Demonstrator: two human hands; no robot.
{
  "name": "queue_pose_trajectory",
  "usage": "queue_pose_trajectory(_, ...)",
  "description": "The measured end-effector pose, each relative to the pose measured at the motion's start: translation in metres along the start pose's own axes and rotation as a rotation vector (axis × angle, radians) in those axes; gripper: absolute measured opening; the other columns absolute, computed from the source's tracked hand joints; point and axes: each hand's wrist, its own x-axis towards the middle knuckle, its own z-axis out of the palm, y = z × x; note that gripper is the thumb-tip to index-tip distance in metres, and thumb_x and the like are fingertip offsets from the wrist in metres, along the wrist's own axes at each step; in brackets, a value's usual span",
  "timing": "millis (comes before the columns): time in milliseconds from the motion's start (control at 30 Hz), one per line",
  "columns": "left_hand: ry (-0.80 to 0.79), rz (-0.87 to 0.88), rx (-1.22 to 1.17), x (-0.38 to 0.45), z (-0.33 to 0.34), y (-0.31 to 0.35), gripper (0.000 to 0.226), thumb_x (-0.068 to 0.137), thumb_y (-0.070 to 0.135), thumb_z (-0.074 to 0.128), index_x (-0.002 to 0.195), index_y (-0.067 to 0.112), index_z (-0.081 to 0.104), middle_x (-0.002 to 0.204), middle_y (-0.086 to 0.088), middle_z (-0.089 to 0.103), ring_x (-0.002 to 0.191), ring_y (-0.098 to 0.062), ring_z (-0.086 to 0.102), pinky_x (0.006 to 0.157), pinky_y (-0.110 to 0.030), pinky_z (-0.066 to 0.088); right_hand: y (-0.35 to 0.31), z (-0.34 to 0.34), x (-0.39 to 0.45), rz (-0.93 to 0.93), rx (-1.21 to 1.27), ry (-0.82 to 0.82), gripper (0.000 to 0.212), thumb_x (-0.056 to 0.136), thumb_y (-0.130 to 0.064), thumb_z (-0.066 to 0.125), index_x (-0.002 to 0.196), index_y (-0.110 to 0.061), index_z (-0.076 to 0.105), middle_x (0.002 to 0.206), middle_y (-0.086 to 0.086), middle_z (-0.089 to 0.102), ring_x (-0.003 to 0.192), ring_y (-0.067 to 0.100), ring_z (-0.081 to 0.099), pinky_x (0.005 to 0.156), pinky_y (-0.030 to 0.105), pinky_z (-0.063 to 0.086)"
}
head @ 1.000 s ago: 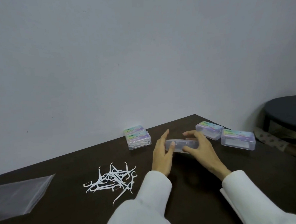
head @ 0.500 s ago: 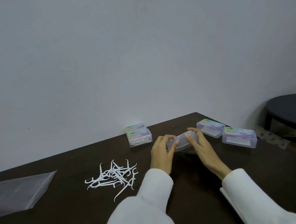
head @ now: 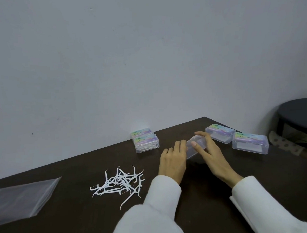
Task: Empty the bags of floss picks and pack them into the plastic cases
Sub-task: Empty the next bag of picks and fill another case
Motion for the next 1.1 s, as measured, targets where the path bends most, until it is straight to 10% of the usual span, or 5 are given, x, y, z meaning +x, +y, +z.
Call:
queue_pose_trajectory(200,0.029,-0.096,0.009,-0.001,0.0,0.0,0.056,0.082,0.019,0.069,0.132,0.009,0.046,0.12,-0.01,0.058,0.099,-0.024,0.064,0.085,-0.03,0.049,0.0,0.003,-0.001,-0.02,-0.121,0.006,0.048,0.091,-0.039,0.051,0.13,-0.026,0.028,0.128,-0.01,0.037,0.115,0.001,0.045,0.094,0.012,0.037)
queue_pose_trajectory(333,0.089,-0.187,-0.028,0.001,0.002,-0.002,0.064,0.041,0.02,0.093,0.098,0.013,0.065,0.077,-0.002,0.065,0.054,-0.014,0.063,0.049,-0.024,0.049,0.005,0.002,-0.004,-0.003,-0.195,-0.027,0.058,0.088,-0.048,0.044,0.138,-0.02,0.036,0.142,0.002,0.036,0.13,0.016,0.037,0.109,0.031,0.029)
queue_pose_trajectory(467,0.216,-0.272,-0.121,0.0,-0.007,0.005,0.041,0.089,0.022,0.056,0.128,0.014,0.051,0.12,-0.008,0.061,0.101,-0.021,0.064,0.082,-0.031,0.052,-0.003,-0.001,-0.008,-0.071,-0.221,-0.03,0.042,0.079,-0.038,0.039,0.12,-0.042,0.038,0.13,-0.006,0.042,0.118,0.01,0.039,0.099,0.025,0.029)
queue_pose_trajectory(567,0.064,-0.386,-0.132,-0.003,-0.009,0.007,0.049,0.101,0.027,0.028,0.148,0.021,0.016,0.156,-0.005,0.017,0.143,-0.019,0.019,0.114,-0.033,0.02,-0.006,0.003,-0.01,-0.01,-0.262,-0.085,0.048,0.078,-0.032,0.043,0.124,-0.044,0.033,0.131,0.0,0.042,0.115,0.012,0.039,0.096,0.027,0.03)
queue_pose_trajectory(1100,-0.215,-0.431,-0.286,-0.068,-0.081,-0.08,0.044,0.1,0.034,0.035,0.142,0.02,0.031,0.147,0.001,0.03,0.134,-0.017,0.03,0.107,-0.037,0.031,-0.036,0.078,-0.02,-0.023,-0.796,0.135,0.042,0.092,-0.032,0.053,0.131,-0.021,0.042,0.135,0.006,0.036,0.124,0.018,0.035,0.099,0.028,0.036)
